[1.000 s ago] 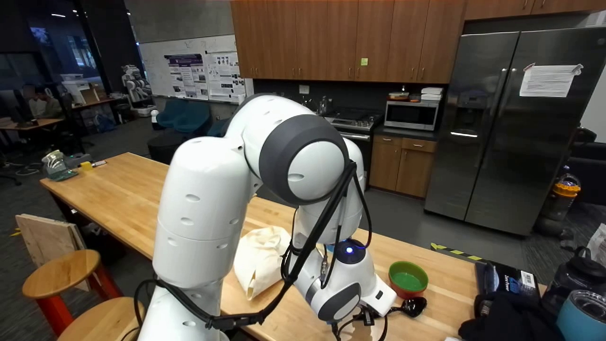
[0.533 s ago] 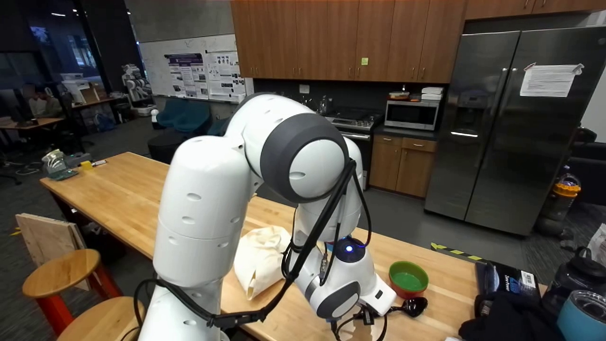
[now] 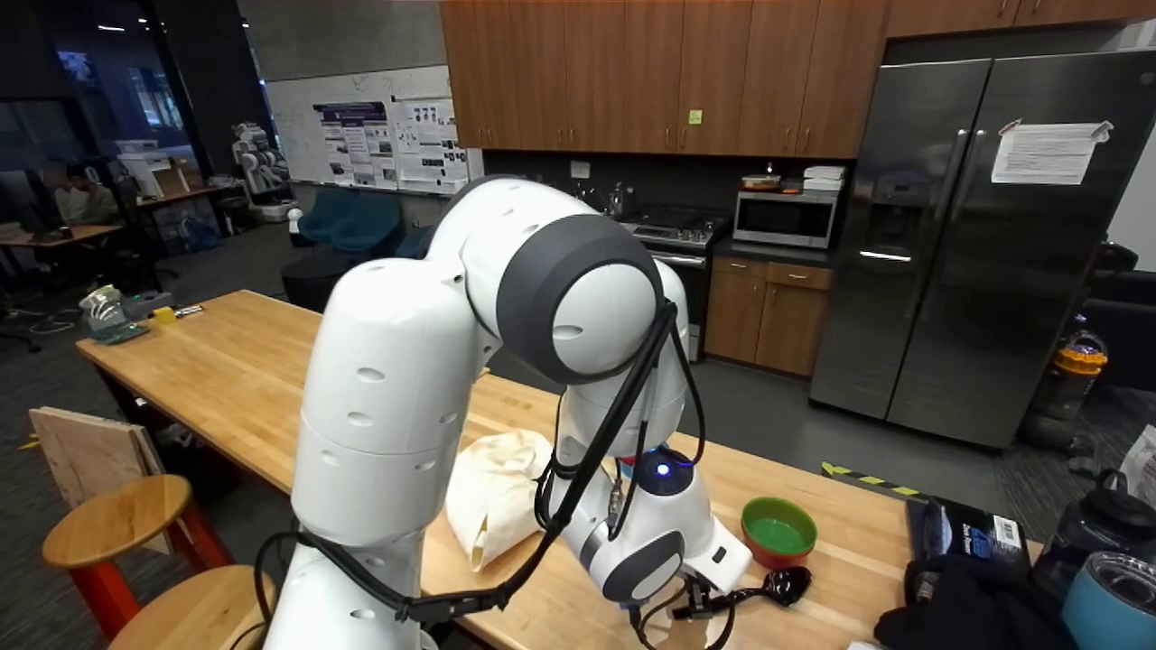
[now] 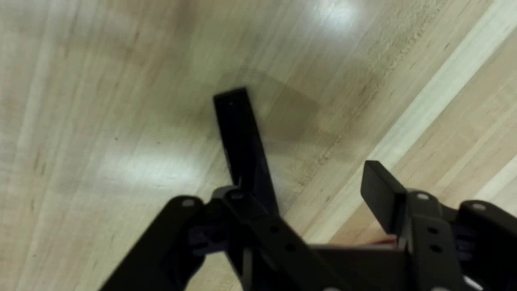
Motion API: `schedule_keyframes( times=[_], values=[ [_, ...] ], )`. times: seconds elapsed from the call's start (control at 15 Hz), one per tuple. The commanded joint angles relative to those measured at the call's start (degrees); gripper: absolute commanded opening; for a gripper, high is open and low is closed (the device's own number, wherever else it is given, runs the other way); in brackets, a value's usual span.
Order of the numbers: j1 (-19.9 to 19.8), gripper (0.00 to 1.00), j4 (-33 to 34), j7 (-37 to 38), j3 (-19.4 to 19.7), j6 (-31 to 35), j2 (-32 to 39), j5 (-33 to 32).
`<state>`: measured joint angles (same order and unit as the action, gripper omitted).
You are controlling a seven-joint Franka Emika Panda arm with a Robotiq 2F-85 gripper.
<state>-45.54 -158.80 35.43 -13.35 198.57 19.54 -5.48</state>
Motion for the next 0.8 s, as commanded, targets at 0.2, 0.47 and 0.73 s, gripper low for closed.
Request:
schedule_keyframes(
  times=[0.2,0.47,0.73],
  values=[
    [5.68,1.0,-0.31,-4.86,4.96,-2.33,0.47,4.81],
    [12.37,1.0,-0.37,-10.02,10.33,-5.07,-2.15,9.61],
    [18.62,1.0,-0.76,-15.61,15.67,-10.53,-4.99,12.04]
  ],
)
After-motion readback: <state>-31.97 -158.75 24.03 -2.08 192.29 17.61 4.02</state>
